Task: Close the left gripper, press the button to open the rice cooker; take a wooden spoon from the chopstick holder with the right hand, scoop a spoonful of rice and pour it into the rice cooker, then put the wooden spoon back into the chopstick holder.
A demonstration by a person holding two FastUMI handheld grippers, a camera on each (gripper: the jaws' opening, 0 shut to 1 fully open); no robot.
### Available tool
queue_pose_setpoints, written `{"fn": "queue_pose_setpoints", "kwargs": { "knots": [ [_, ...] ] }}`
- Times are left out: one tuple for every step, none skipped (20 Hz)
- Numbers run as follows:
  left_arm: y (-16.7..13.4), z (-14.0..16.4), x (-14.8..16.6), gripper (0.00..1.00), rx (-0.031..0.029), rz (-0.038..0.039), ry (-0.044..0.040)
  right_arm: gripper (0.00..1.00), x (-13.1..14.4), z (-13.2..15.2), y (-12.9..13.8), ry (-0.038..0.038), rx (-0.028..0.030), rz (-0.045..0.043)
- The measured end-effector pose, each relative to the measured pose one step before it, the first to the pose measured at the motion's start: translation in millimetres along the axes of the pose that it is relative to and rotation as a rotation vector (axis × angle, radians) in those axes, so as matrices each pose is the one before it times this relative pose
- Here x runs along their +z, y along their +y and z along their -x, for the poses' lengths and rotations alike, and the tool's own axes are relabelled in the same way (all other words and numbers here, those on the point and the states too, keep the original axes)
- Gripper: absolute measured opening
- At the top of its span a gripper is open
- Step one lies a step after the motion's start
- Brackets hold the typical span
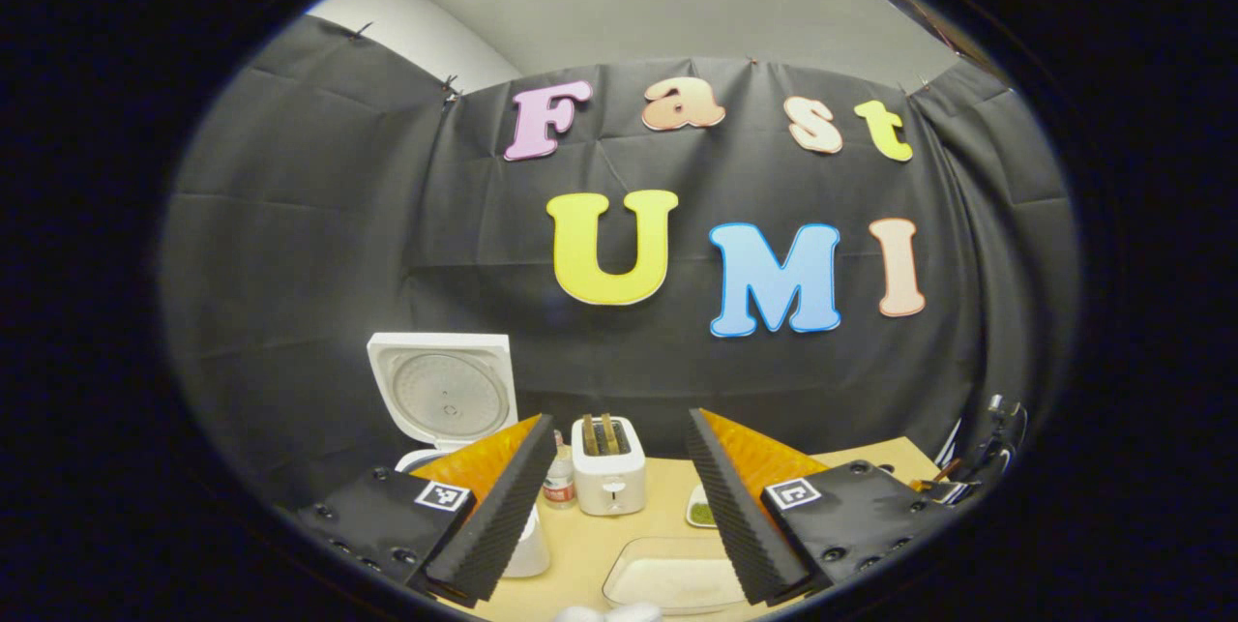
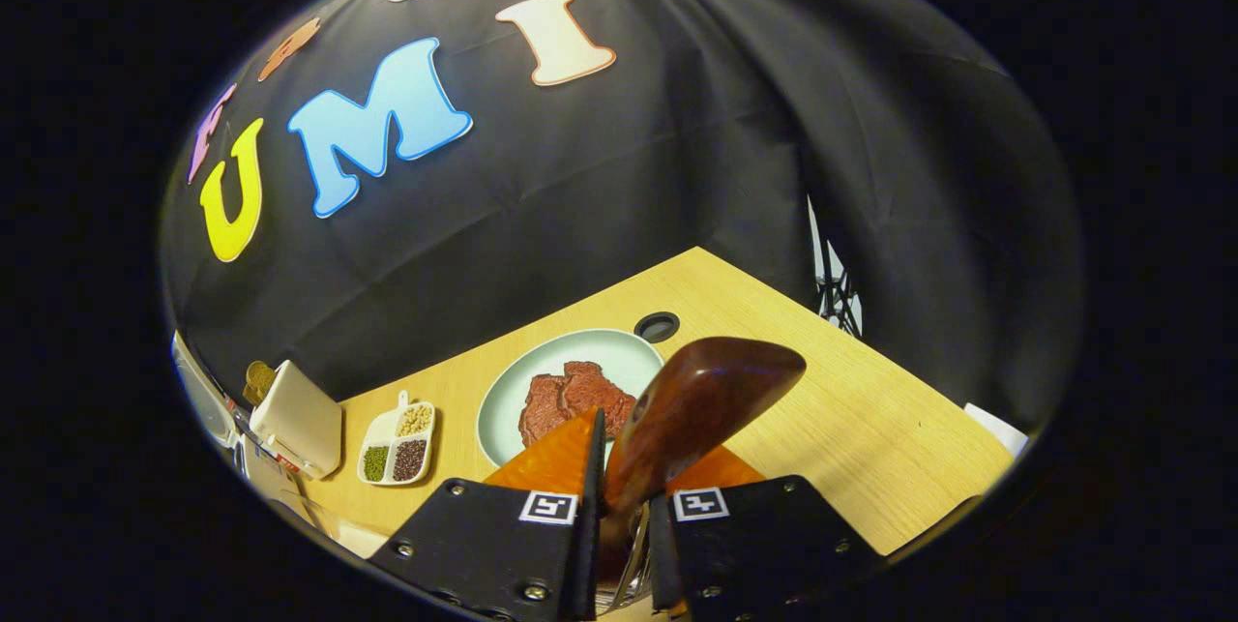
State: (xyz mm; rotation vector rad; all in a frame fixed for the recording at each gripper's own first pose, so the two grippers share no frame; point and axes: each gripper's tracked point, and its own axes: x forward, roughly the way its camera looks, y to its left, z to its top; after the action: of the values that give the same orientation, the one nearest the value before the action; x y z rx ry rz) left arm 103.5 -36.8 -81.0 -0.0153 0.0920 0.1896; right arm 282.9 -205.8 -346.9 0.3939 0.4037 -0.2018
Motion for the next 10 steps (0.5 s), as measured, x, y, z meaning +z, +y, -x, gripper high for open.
{"fn": "queue_pose_setpoints", "kwargs": {
  "knots": [
    [3.09, 1.36, -0.82, 0.94, 0.00059, 0.00039, -0.00031, 0.22, 5.57, 2.13, 0.21, -0.01565, -0.00684, -0.00023],
    [3.21, 0.39, -0.89, 0.95, 0.00029, 0.00271, -0.00225, 0.22, 2.76, 3.67, 3.58, -0.00647, 0.0062, 0.00186],
    [4.35, 1.02, -0.72, 0.94, 0.0014, -0.00178, -0.00097, 0.22, 2.63, 2.3, 0.18, -0.00399, -0.01467, 0.01347],
    [4.58, 1.21, -0.66, 0.96, 0.00363, -0.00721, 0.00001, 0.22, 4.12, 4.77, 4.1, -0.00392, 0.00795, 0.00304],
    [4.64, 1.27, 1.57, 0.94, -0.00024, -0.01177, -0.00452, 0.22, 5.58, 5.92, 5.32, -0.01165, 0.00315, 0.00111],
    [4.46, 0.99, 0.0, 0.94, 0.00024, -0.01117, -0.00016, 0.22, 6.32, 5.2, 5.58, -0.01099, 0.00417, 0.00785],
    [2.8, 2.42, -1.43, 0.94, -0.00393, -0.00563, -0.00475, 0.22, 8.76, 5.48, 5.12, -0.0173, 0.00095, 0.01287],
    [4.36, 1.73, 2.42, 0.94, 0.0009, -0.00102, -0.00122, 0.22, 7.7, 6.24, 4.5, -0.01756, 0.00125, 0.01689],
    [2.47, 3.28, -0.22, 0.94, -0.00745, 0.00272, 0.00397, 0.22, 11.37, 7.13, 6.67, -0.01972, 0.00493, 0.0131],
    [1.23, 3.43, 3.08, 0.94, -0.00973, 0.00849, -0.00338, 0.22, 11.63, 6.72, 6.45, -0.0185, 0.00007, 0.01658]
  ]
}}
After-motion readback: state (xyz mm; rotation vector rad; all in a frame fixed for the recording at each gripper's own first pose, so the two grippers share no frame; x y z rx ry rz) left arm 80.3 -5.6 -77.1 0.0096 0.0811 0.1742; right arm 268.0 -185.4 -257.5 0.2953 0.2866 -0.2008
